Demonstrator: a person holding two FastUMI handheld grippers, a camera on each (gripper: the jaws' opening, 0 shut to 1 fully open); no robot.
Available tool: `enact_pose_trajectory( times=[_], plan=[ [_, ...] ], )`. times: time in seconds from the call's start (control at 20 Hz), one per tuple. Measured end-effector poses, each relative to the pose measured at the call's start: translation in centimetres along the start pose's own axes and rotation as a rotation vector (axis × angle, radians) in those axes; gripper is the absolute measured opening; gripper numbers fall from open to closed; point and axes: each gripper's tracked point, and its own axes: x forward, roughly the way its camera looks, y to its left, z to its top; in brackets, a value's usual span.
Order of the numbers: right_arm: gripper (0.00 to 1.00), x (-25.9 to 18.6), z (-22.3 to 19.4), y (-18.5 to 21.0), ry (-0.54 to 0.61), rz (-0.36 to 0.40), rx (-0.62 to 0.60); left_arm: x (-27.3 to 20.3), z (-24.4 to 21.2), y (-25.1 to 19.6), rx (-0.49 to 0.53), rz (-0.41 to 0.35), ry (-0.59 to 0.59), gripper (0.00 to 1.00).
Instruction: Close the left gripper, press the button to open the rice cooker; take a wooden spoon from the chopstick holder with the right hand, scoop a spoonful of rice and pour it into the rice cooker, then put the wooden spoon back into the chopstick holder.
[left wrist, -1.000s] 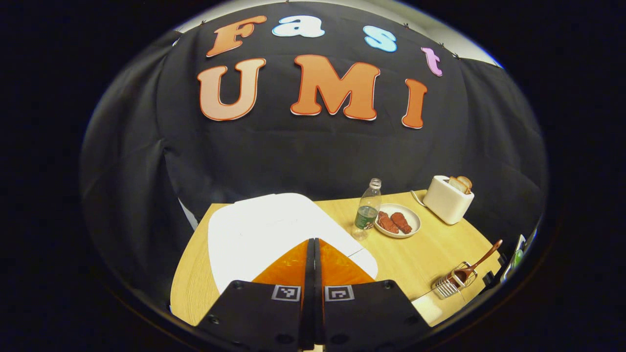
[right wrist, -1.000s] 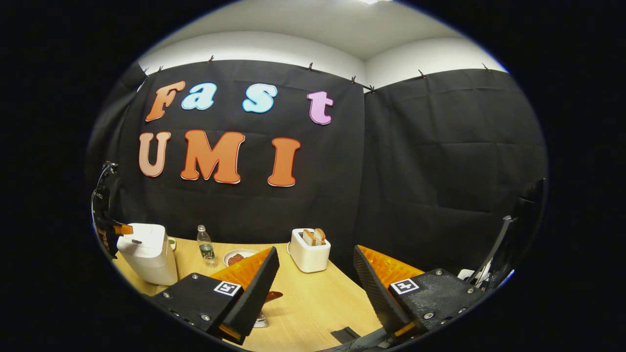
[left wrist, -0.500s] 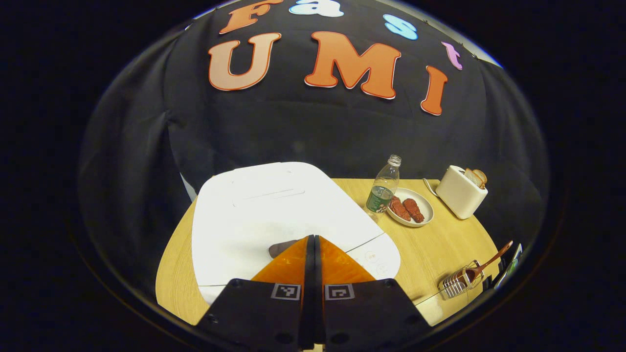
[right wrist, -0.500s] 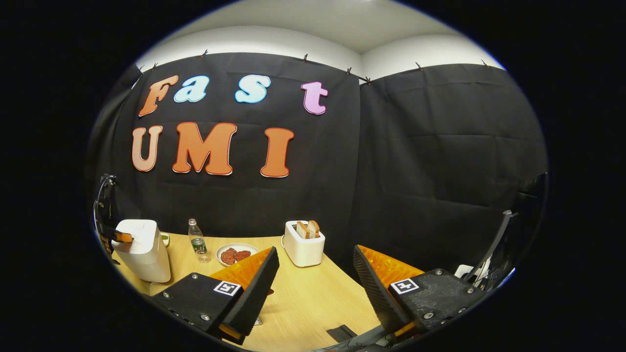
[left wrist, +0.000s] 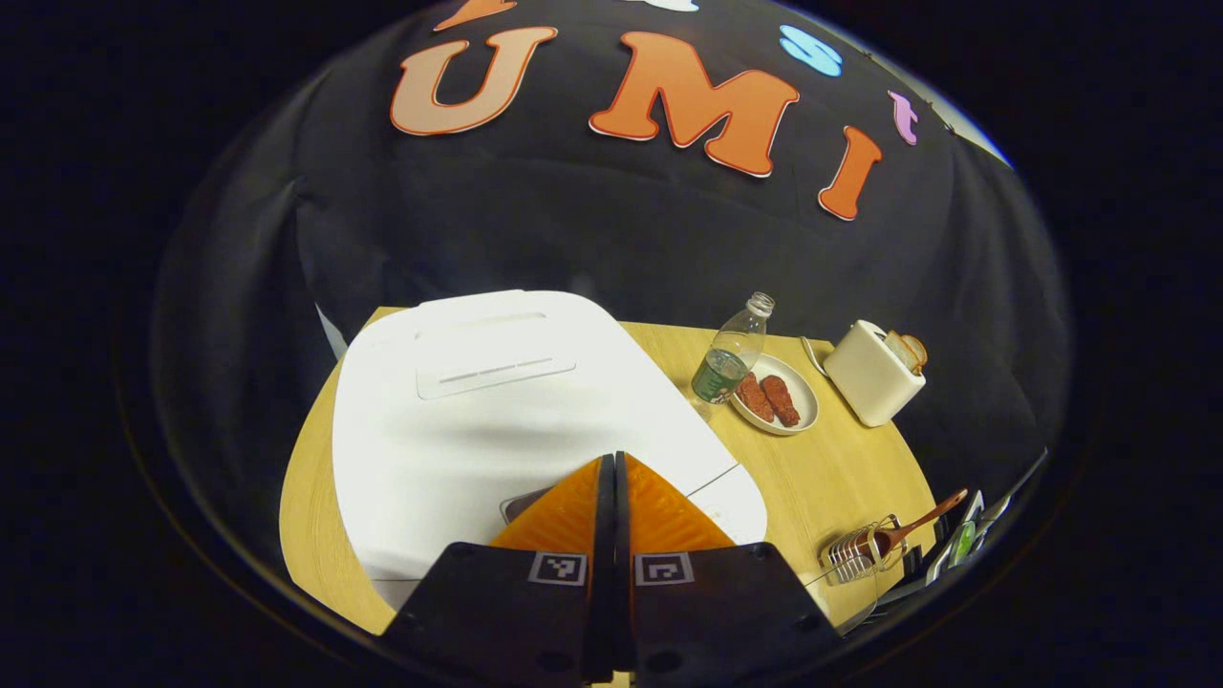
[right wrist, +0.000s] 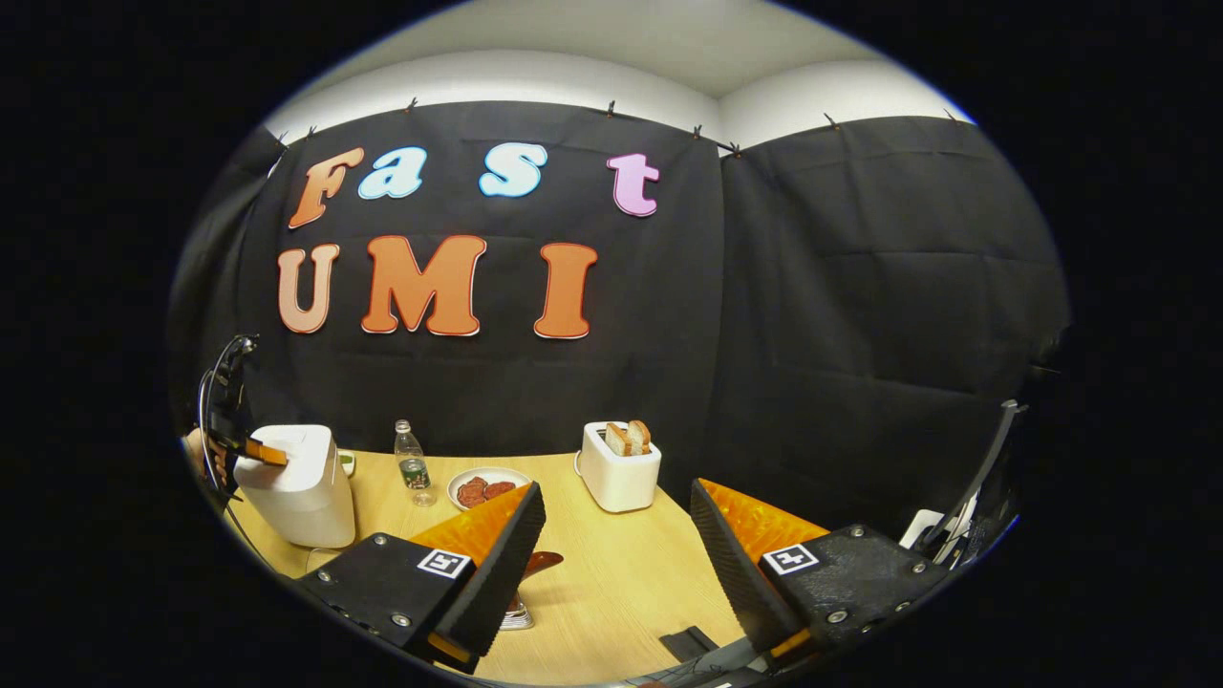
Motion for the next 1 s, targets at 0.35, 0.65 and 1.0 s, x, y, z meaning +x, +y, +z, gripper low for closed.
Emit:
enact_pose_trajectory(
  times=[0.35,0.65,1.0],
  plan=[
    [0.95,-0.4,0.1,0.0,-0.017,0.020,0.059,-7.1,8.6,-0.3,-0.004,0.077,-0.251,0.05],
    [0.95,1.0,-1.8,0.6,-0.010,0.046,0.172,-19.9,14.9,0.5,-0.043,0.111,-0.499,0.04],
    [0.94,4.7,-8.5,3.7,0.129,0.139,0.370,-30.1,12.7,3.7,-0.096,0.180,-0.579,0.04]
  ],
)
